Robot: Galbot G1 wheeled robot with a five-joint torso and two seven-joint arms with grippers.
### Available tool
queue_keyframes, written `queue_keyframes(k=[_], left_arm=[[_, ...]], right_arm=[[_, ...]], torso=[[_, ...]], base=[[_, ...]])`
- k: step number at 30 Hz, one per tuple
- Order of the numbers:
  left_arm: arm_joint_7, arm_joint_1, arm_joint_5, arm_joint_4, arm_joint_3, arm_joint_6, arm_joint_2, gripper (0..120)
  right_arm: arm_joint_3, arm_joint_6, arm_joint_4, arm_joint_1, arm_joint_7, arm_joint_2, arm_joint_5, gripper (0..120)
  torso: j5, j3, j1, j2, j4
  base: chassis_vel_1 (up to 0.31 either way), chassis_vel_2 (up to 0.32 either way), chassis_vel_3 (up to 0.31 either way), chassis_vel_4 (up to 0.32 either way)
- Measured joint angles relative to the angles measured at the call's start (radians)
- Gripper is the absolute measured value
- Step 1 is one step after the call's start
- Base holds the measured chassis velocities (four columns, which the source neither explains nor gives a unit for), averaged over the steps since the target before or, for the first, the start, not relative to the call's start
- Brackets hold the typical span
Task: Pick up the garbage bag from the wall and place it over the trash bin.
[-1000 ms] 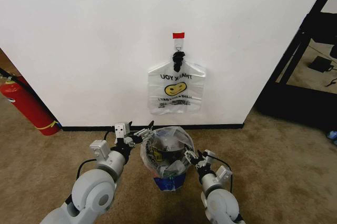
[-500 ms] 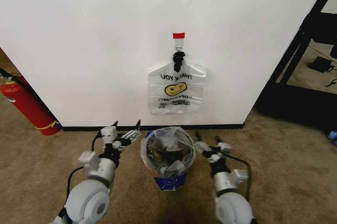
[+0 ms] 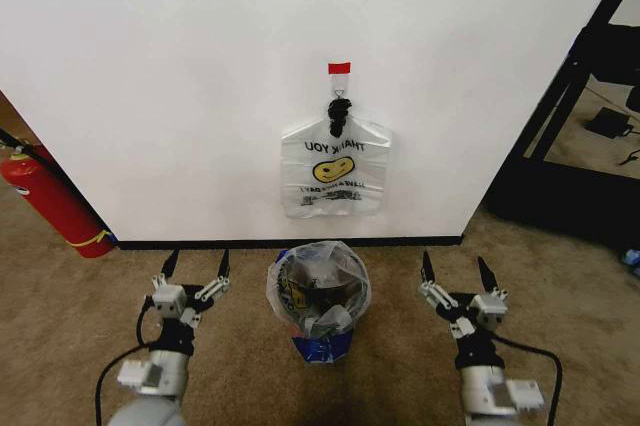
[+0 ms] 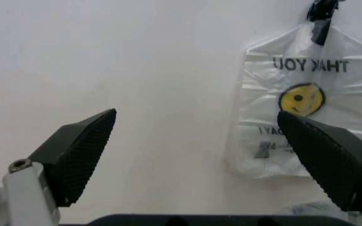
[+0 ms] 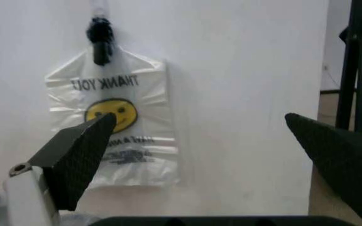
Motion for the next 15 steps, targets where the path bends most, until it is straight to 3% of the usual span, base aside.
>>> queue_keyframes(k=[15], left_arm=[[-0.028,0.021,0.028,-0.036,0.0,0.02,-0.018,100]], right_arm=[[-0.005,0.033,0.023,-0.025,-0.011,-0.01,-0.018,100]], torso=[[0.0,0.0,0.0,0.0,0.0]], base=[[0.0,0.0,0.0,0.0]])
